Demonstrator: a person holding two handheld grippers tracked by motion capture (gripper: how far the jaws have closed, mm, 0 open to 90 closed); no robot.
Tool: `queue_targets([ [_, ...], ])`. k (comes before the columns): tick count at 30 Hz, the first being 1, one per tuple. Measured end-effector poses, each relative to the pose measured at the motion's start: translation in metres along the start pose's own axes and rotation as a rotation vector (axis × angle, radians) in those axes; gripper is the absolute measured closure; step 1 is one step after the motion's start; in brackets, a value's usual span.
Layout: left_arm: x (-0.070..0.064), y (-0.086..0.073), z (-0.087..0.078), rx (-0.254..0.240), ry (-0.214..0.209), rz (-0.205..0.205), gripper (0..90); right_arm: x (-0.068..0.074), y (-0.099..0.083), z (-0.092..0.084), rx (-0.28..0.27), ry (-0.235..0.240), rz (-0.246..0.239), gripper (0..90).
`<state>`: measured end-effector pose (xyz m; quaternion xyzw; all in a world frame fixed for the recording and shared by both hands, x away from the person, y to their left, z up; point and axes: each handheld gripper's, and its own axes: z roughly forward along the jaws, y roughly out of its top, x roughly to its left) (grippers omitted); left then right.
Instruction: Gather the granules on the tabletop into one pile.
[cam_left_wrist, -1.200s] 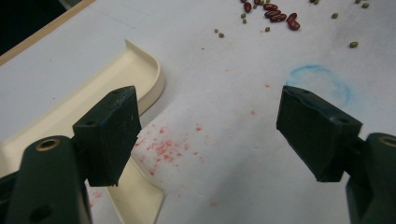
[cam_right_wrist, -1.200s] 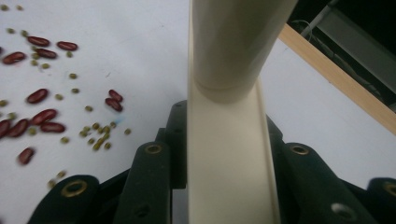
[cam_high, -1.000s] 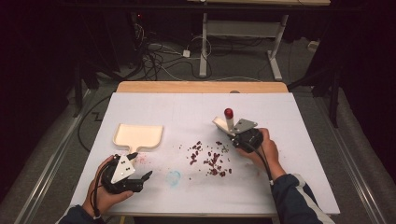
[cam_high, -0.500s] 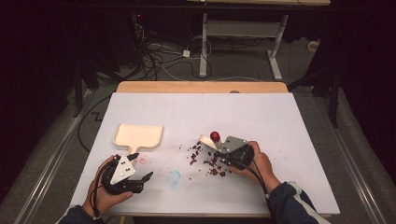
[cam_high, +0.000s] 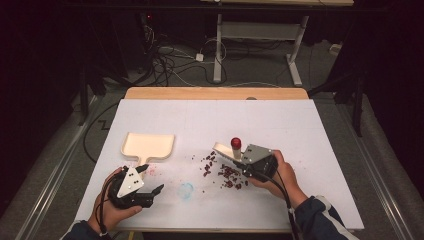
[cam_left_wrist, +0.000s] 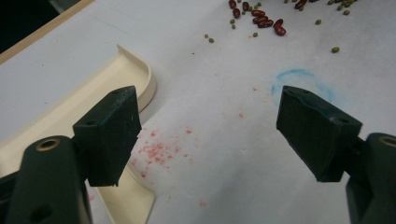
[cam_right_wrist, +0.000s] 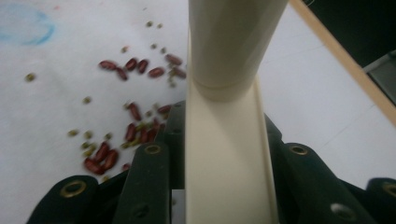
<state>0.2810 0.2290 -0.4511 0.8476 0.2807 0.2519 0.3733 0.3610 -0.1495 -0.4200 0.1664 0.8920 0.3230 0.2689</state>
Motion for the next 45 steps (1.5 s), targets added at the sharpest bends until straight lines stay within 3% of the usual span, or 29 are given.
queue_targets([
  [5,0.002,0.000,0.001,-0.004,-0.001,-0.007,21.3,-0.020,0.012,0.012,-0.030,0.006,0.015,67.9],
  [6,0.002,0.000,0.001,-0.003,-0.004,-0.010,21.3,-0.029,0.021,0.024,-0.056,0.023,0.015,67.9],
  [7,0.002,0.000,0.001,-0.002,-0.005,-0.011,21.3,-0.029,0.021,0.024,-0.056,0.023,0.015,67.9],
  [8,0.002,0.000,0.002,0.001,-0.006,-0.013,21.3,-0.033,0.029,0.036,-0.067,0.013,0.006,67.8],
  [10,0.002,0.000,0.003,0.004,-0.010,-0.014,21.3,-0.036,0.037,0.051,-0.078,0.041,0.009,67.9],
  [14,0.003,0.000,0.004,0.008,-0.005,-0.012,21.3,-0.029,0.051,0.081,-0.061,0.039,-0.059,67.9],
  [17,0.003,-0.002,0.005,0.020,-0.006,-0.028,21.3,-0.025,0.056,0.092,-0.076,0.072,-0.074,67.9],
  [18,0.003,-0.002,0.005,0.022,-0.004,-0.028,21.3,-0.017,0.060,0.103,-0.088,0.099,-0.084,67.9],
  [20,0.003,-0.002,0.004,0.024,0.000,-0.029,21.3,-0.014,0.061,0.106,-0.091,0.116,-0.091,67.9],
  [21,0.003,-0.003,0.003,0.024,0.002,-0.030,21.3,-0.006,0.063,0.109,-0.097,0.148,-0.123,67.9],
  [24,0.003,-0.004,0.002,0.023,0.004,-0.036,21.3,0.000,0.063,0.110,-0.093,0.163,-0.158,67.8],
  [29,0.003,-0.005,-0.001,0.015,0.007,-0.030,21.3,0.010,0.051,0.102,-0.113,0.231,-0.237,67.2],
  [38,0.003,-0.005,-0.001,0.021,0.001,-0.038,21.3,0.015,0.025,0.073,-0.160,0.321,-0.279,67.0],
  [45,0.002,-0.005,-0.001,0.023,-0.001,-0.040,21.3,0.014,0.009,0.054,-0.190,0.366,-0.275,67.1],
])
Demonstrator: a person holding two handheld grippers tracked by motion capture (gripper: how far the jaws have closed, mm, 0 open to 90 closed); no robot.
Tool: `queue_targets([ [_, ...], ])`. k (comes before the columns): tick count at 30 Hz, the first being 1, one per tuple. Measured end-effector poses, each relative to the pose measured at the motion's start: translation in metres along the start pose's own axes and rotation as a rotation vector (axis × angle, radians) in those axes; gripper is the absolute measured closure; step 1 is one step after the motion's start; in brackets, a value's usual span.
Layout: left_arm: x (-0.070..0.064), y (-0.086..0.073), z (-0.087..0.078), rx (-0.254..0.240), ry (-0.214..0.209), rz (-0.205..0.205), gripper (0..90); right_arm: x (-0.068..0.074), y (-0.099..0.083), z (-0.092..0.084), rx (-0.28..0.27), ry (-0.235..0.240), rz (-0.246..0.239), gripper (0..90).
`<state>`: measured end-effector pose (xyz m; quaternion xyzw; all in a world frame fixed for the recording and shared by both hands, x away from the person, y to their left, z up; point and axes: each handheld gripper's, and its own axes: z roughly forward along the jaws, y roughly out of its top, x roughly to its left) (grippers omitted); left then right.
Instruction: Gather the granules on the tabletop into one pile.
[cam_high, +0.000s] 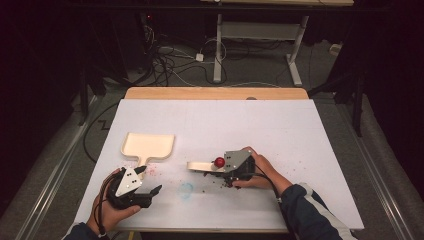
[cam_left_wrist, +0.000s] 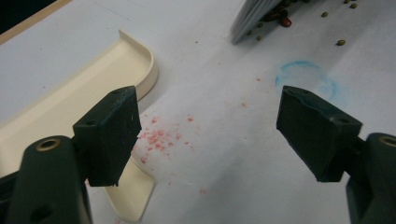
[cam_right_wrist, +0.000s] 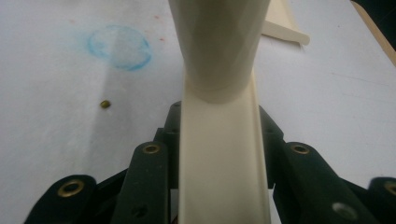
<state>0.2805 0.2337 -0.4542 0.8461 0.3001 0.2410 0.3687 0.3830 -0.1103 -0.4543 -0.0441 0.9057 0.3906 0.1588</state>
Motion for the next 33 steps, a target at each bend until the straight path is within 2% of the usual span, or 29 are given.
queue_targets([
  [3,0.000,0.000,0.000,0.002,-0.001,-0.001,21.3,0.005,-0.003,-0.008,-0.004,0.004,0.005,67.1],
  [4,0.000,0.000,0.001,0.002,-0.001,-0.001,21.3,0.005,-0.004,-0.009,-0.011,0.002,-0.007,67.1],
  [7,0.000,0.000,0.001,0.006,-0.001,0.002,21.3,0.005,-0.005,-0.012,-0.009,-0.017,0.005,67.2],
  [13,-0.001,0.001,0.000,0.005,0.003,0.007,21.3,-0.006,-0.001,-0.021,-0.054,-0.130,0.036,67.7],
  [16,0.000,0.001,0.000,0.001,0.005,0.008,21.3,-0.009,0.002,-0.027,-0.075,-0.154,0.057,67.8],
  [17,0.000,0.001,-0.001,-0.005,0.012,0.016,21.3,-0.010,0.008,-0.034,-0.090,-0.184,0.095,67.8],
  [18,0.000,0.001,-0.001,-0.003,0.010,0.007,21.3,-0.010,0.008,-0.034,-0.090,-0.184,0.095,67.8],
  [19,0.000,0.001,-0.002,-0.011,0.017,0.016,21.3,-0.008,0.016,-0.040,-0.109,-0.202,0.158,67.7],
  [22,0.001,0.001,-0.005,-0.018,0.025,0.006,21.3,0.001,0.034,-0.047,-0.134,-0.191,0.277,67.7],
  [23,0.001,0.001,-0.006,-0.023,0.031,0.005,21.3,0.001,0.034,-0.047,-0.134,-0.191,0.277,67.7],
  [24,0.002,0.001,-0.008,-0.029,0.038,0.003,21.3,0.005,0.040,-0.049,-0.135,-0.172,0.308,67.7],
  [25,0.003,0.001,-0.010,-0.045,0.051,0.008,21.3,0.016,0.050,-0.047,-0.145,-0.137,0.392,67.8],
  [26,0.003,0.001,-0.010,-0.045,0.051,0.008,21.3,0.020,0.053,-0.046,-0.146,-0.121,0.417,67.8],
  [27,0.004,0.001,-0.011,-0.047,0.057,0.008,21.3,0.020,0.053,-0.046,-0.146,-0.121,0.417,67.8],
  [28,0.004,0.001,-0.012,-0.053,0.061,0.003,21.3,0.031,0.060,-0.039,-0.150,-0.104,0.478,67.7],
  [29,0.005,0.001,-0.013,-0.056,0.062,0.000,21.3,0.031,0.060,-0.039,-0.150,-0.104,0.478,67.7],
  [31,0.006,0.000,-0.015,-0.060,0.070,0.003,21.3,0.039,0.063,-0.031,-0.147,-0.071,0.549,67.7],
  [33,0.006,-0.001,-0.015,-0.062,0.072,0.003,21.3,0.047,0.064,-0.023,-0.156,-0.068,0.594,67.8],
])
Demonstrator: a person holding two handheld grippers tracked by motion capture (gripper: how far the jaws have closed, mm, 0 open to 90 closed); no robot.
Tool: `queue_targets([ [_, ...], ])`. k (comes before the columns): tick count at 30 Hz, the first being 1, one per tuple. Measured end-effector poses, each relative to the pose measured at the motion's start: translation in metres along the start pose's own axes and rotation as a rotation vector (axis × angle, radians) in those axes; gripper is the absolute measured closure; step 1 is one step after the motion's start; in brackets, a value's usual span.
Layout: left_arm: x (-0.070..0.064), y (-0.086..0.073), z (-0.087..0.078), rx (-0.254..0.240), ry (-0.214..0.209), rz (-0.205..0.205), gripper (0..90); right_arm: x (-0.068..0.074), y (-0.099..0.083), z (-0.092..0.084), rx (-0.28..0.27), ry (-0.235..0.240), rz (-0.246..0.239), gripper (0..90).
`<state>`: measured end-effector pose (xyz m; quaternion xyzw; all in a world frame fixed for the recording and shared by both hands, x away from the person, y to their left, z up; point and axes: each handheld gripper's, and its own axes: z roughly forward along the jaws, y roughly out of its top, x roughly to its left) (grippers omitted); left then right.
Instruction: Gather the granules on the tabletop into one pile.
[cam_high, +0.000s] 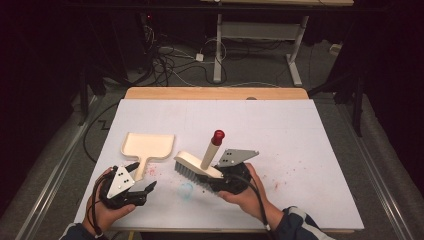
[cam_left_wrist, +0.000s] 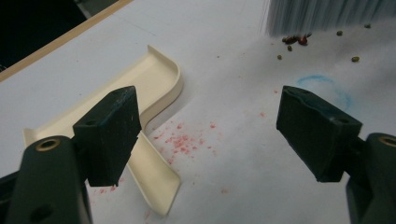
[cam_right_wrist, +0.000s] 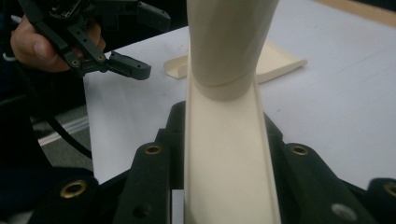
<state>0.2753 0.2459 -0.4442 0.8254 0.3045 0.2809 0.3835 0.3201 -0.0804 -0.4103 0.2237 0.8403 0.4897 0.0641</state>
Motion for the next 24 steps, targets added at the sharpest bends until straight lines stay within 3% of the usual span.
queue_targets([
  [4,0.000,0.000,0.000,-0.002,-0.001,0.006,21.3,0.008,-0.014,0.026,0.044,-0.045,0.061,67.8],
  [6,-0.001,0.000,0.000,0.000,-0.007,0.010,21.3,0.007,-0.017,0.030,0.062,-0.062,0.063,67.8],
  [8,-0.001,0.001,0.001,0.006,-0.014,0.015,21.3,0.004,-0.022,0.035,0.082,-0.110,0.052,67.8],
  [11,-0.002,0.001,0.003,0.010,-0.022,0.016,21.3,-0.010,-0.025,0.032,0.069,-0.175,0.121,67.9],
  [14,-0.004,0.001,0.004,0.022,-0.033,0.012,21.3,-0.020,-0.030,0.027,0.065,-0.199,0.149,67.8],
  [19,-0.007,0.002,0.005,0.025,-0.039,0.023,21.3,-0.028,-0.034,0.022,0.069,-0.215,0.175,67.6],
  [24,-0.007,0.001,0.005,0.032,-0.047,0.024,21.3,-0.030,-0.036,0.014,0.072,-0.243,0.173,67.6],
])
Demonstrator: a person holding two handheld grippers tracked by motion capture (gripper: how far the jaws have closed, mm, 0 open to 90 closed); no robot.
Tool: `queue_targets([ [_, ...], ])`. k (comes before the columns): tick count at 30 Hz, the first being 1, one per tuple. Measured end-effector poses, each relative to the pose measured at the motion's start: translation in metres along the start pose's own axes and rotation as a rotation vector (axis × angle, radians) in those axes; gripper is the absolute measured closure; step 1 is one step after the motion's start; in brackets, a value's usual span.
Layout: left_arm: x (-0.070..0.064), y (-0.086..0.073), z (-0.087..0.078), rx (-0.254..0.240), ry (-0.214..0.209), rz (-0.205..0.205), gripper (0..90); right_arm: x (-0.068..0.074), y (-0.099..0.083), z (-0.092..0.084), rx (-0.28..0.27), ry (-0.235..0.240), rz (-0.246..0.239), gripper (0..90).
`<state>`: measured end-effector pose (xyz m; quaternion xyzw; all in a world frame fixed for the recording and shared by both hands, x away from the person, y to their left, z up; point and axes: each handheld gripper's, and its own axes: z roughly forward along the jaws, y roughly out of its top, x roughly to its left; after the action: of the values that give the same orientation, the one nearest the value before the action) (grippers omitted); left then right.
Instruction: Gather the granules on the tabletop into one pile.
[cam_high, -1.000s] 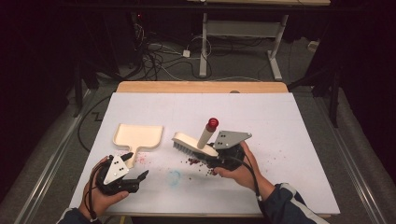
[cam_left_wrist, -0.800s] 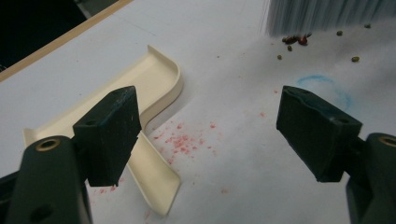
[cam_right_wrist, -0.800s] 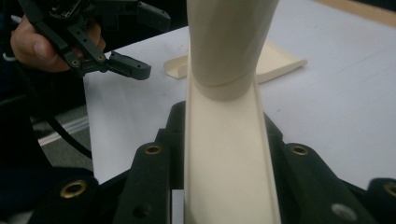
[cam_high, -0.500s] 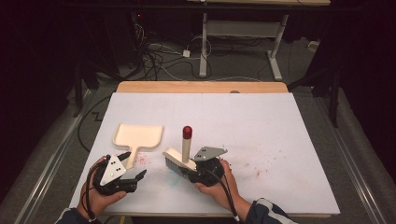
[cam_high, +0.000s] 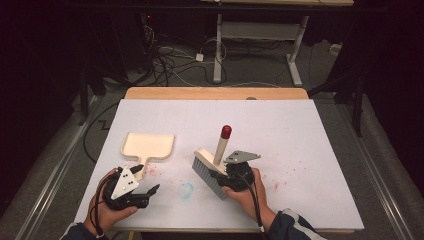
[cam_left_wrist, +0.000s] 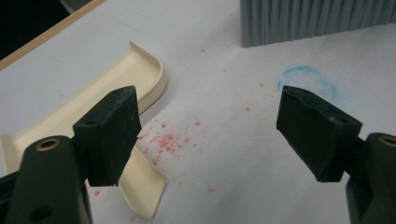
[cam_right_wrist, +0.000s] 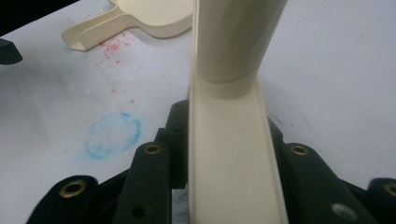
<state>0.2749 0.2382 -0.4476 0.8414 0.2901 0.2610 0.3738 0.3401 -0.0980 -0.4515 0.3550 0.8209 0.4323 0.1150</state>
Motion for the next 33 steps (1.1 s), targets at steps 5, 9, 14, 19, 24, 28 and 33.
queue_targets([
  [5,-0.001,0.000,0.001,0.008,-0.010,0.006,21.3,-0.003,-0.001,-0.006,0.001,-0.011,0.010,67.7],
  [9,-0.001,0.000,0.002,0.013,-0.014,0.009,21.3,-0.007,-0.002,-0.015,0.003,-0.026,0.020,67.8],
  [14,-0.002,0.001,0.003,0.018,-0.020,0.013,21.3,-0.018,-0.002,-0.027,-0.011,-0.018,0.027,67.8],
  [19,-0.002,0.001,0.003,0.023,-0.023,0.015,21.3,-0.018,0.004,-0.039,-0.032,0.030,-0.019,67.8],
  [24,-0.002,0.000,0.004,0.027,-0.024,0.018,21.3,-0.017,0.005,-0.063,-0.048,0.134,-0.188,67.7],
  [28,-0.003,0.001,0.004,0.030,-0.023,0.023,21.3,-0.017,0.000,-0.072,-0.050,0.214,-0.280,67.6],
  [33,-0.003,0.001,0.005,0.036,-0.023,0.023,21.3,-0.021,-0.017,-0.078,-0.010,0.328,-0.395,67.6],
])
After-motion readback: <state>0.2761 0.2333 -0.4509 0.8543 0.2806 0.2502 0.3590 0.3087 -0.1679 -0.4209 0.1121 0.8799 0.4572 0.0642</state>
